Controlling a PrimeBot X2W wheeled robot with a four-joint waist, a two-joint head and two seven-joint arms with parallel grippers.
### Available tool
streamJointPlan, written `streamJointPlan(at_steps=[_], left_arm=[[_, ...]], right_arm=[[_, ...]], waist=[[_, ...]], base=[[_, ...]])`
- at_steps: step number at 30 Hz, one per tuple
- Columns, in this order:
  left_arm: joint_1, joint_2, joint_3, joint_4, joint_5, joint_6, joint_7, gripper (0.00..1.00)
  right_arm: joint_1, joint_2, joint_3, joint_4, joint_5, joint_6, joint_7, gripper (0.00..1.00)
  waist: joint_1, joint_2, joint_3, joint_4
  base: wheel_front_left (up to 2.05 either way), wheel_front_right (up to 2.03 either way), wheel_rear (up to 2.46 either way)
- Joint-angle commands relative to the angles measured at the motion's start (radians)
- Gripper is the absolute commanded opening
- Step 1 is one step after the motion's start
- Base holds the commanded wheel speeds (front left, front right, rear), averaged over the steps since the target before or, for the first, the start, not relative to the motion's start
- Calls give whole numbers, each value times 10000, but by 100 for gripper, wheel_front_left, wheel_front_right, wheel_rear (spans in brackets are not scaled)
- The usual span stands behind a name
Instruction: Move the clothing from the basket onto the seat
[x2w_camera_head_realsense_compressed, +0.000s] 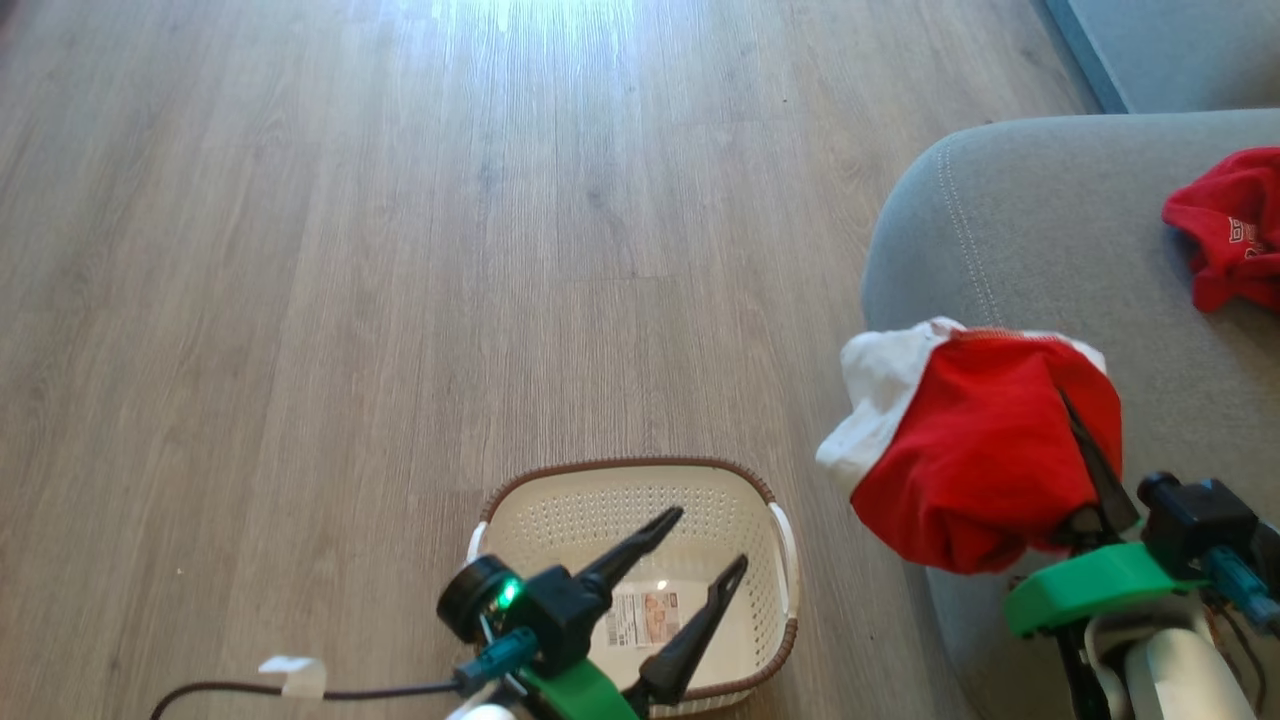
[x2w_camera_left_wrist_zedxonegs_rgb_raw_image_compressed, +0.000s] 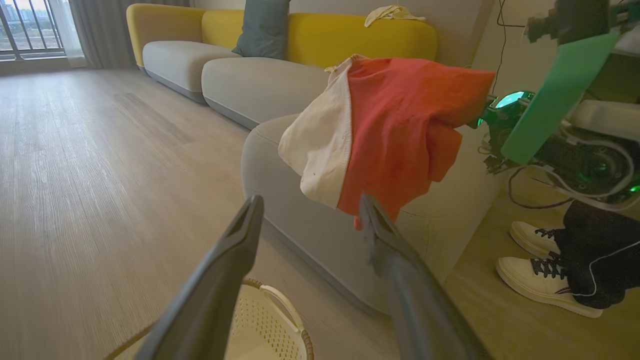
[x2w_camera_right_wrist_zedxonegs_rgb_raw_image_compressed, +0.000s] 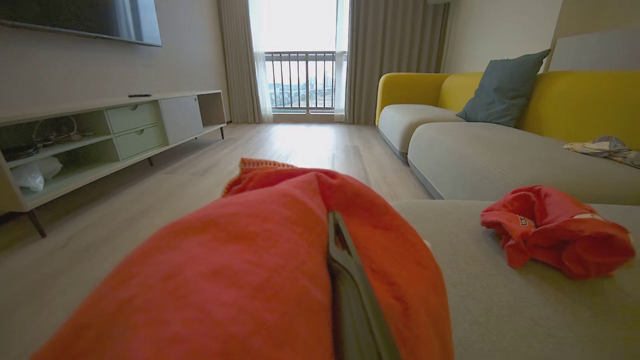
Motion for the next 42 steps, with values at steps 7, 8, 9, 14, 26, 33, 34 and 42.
streamJointPlan(at_steps=[7, 8, 9, 14, 26, 33, 34, 42], left_arm=[[-107, -67, 214, 86, -99, -13, -53, 100], [-90, -81, 203, 118, -93, -13, -53, 100], [-73, -97, 197, 145, -90, -13, -53, 100], [22, -155, 222, 262, -96, -13, -53, 100], [48, -226, 401, 290, -25, -13, -53, 100], [40, -211, 563, 251, -13, -13, -53, 100], [33, -206, 581, 242, -2, -13, -53, 100], [-55, -220, 688, 189, 72, -13, -53, 100]], right_arm=[[-78, 77, -26, -36, 93, 23, -95, 0], [-66, 83, -33, -25, 92, 23, -95, 0], [-52, 87, -42, -13, 93, 23, -95, 0], [-14, 71, -18, 59, 80, 23, -95, 0], [-95, 41, 68, 113, 94, 23, -95, 0], [-148, 62, 89, 59, 107, 23, -95, 0], [-152, 61, 99, 41, 108, 23, -95, 0], [-268, -59, 24, -171, 69, 23, -95, 0]], waist=[[0, 0, -15, -50], [0, 0, -18, -52], [0, 0, -30, -51], [0, 0, -114, -62], [0, 0, -216, -80], [0, 0, -194, -155], [0, 0, -182, -174], [0, 0, -8, -575]], base=[[0, 0, 0], [0, 0, 0], [0, 0, 0], [0, 0, 0], [0, 0, 0], [0, 0, 0], [0, 0, 0], [0, 0, 0]])
